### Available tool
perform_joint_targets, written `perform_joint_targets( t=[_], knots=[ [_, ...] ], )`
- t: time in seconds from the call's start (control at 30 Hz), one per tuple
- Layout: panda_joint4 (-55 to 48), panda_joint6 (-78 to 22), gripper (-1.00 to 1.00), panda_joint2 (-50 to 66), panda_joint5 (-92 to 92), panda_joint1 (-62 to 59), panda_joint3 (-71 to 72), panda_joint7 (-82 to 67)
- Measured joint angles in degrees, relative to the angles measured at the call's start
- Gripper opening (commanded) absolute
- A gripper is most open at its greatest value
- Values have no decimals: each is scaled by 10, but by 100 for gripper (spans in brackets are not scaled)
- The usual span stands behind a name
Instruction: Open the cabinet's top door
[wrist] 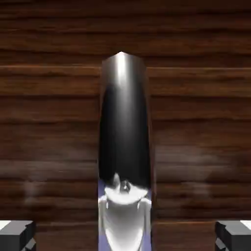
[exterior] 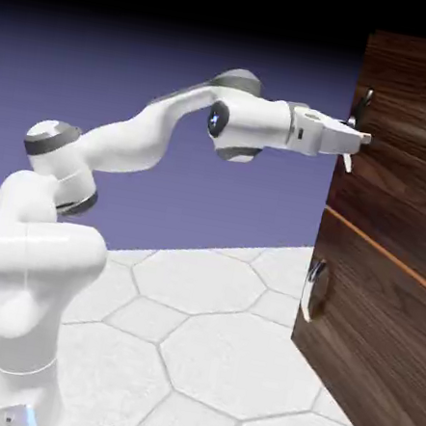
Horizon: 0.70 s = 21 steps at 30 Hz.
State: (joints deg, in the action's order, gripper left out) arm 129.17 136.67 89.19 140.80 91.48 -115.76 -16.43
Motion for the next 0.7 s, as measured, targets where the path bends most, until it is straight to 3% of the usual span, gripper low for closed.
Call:
perform_joint_targets(
  t=[0.37,0.7],
  knots=[
    [211,-264,-100,-29,-10,104,-114,-136],
    [304,-513,-100,-100,-126,93,-259,-232]
  ],
)
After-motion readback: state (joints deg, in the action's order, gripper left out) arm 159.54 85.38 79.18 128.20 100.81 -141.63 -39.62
